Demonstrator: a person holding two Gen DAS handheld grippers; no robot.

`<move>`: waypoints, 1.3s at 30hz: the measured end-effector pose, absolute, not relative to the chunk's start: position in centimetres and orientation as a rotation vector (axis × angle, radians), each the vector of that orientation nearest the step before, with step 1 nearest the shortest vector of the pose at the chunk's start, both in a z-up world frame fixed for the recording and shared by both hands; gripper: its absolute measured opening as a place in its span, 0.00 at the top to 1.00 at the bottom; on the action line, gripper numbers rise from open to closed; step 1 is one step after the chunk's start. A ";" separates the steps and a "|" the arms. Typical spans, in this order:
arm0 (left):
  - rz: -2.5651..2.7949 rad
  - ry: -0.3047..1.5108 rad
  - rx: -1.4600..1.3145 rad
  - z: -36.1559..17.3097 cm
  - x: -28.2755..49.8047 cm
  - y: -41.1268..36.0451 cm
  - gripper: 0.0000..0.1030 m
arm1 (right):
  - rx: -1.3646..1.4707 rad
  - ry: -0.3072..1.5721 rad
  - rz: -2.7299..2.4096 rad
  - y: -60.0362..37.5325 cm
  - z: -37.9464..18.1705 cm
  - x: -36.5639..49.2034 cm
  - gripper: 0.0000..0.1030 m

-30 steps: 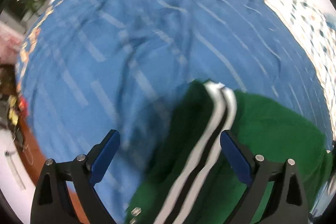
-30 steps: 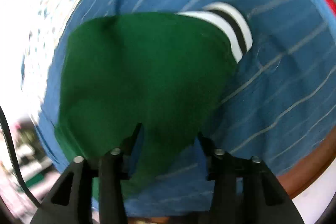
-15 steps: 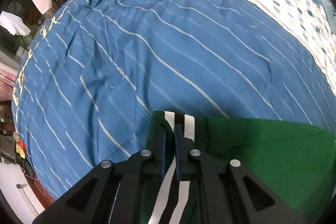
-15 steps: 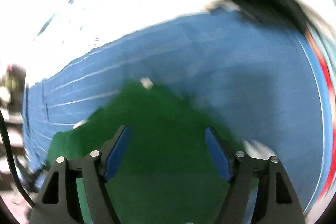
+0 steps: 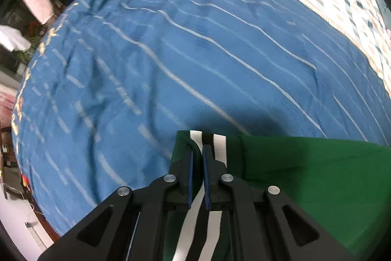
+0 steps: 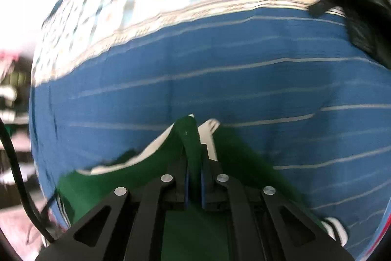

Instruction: Fold large clothes

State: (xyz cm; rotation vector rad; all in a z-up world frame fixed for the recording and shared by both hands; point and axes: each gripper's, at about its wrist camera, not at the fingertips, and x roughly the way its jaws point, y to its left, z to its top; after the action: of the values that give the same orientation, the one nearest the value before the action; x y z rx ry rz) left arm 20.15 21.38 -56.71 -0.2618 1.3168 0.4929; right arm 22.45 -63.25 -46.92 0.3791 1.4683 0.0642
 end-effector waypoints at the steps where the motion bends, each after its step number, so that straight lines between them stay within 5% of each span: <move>1: 0.490 1.338 -0.254 -57.4 20.8 21.3 0.95 | 0.369 1.462 0.037 -63.4 -47.2 22.3 0.94; 9: 0.521 1.303 -0.324 -55.3 20.3 22.6 0.91 | 0.301 1.558 -0.004 -63.2 -49.5 23.5 0.83; 12: 0.548 1.213 -0.406 -51.7 17.2 23.4 0.90 | 0.300 1.478 0.044 -63.6 -46.1 22.7 0.56; 13: 0.556 1.189 -0.421 -50.7 16.2 23.5 0.79 | 0.321 1.453 0.068 -63.8 -45.0 22.2 0.48; 14: 0.561 1.164 -0.438 -49.7 15.1 23.5 0.47 | 0.347 1.422 0.091 -64.1 -43.6 21.4 0.40; 16: 0.586 1.120 -0.482 -47.9 12.1 23.2 0.00 | 0.390 1.354 0.160 -64.3 -41.1 19.7 0.37; 21: 0.673 1.124 -0.626 -47.2 4.9 21.3 0.00 | 0.372 1.286 0.249 -62.5 -37.4 14.6 0.37; 25: 0.683 1.185 -0.850 -51.0 0.1 17.5 0.00 | 0.292 1.443 0.293 -58.7 -39.4 11.2 0.37; 27: 0.659 1.198 -0.977 -53.5 -0.9 15.8 0.00 | 0.249 1.528 0.309 -57.3 -41.4 9.5 0.42; 28: 0.658 1.193 -1.011 -54.2 -1.0 15.3 0.00 | 0.240 1.559 0.316 -56.6 -42.4 8.8 0.57; 29: 0.649 1.185 -1.058 -55.4 -0.9 14.9 0.00 | 0.234 1.597 0.322 -55.9 -43.6 8.1 0.61; 33: 0.672 1.096 -1.179 -58.4 0.3 15.0 0.01 | 0.261 1.657 0.360 -53.9 -46.9 6.7 0.61; 38: 0.792 0.965 -1.127 -56.5 2.8 17.4 0.64 | 0.303 1.707 0.380 -52.1 -48.2 6.6 0.59; 39: 0.785 0.951 -1.098 -55.7 3.5 17.7 0.65 | 0.313 1.710 0.383 -51.9 -48.0 6.7 0.59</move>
State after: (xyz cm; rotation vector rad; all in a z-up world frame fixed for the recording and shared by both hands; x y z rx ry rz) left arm 3.46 17.73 -55.69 -1.0985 0.9508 0.7852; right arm 6.73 -51.89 -48.02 0.3131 1.7095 0.3833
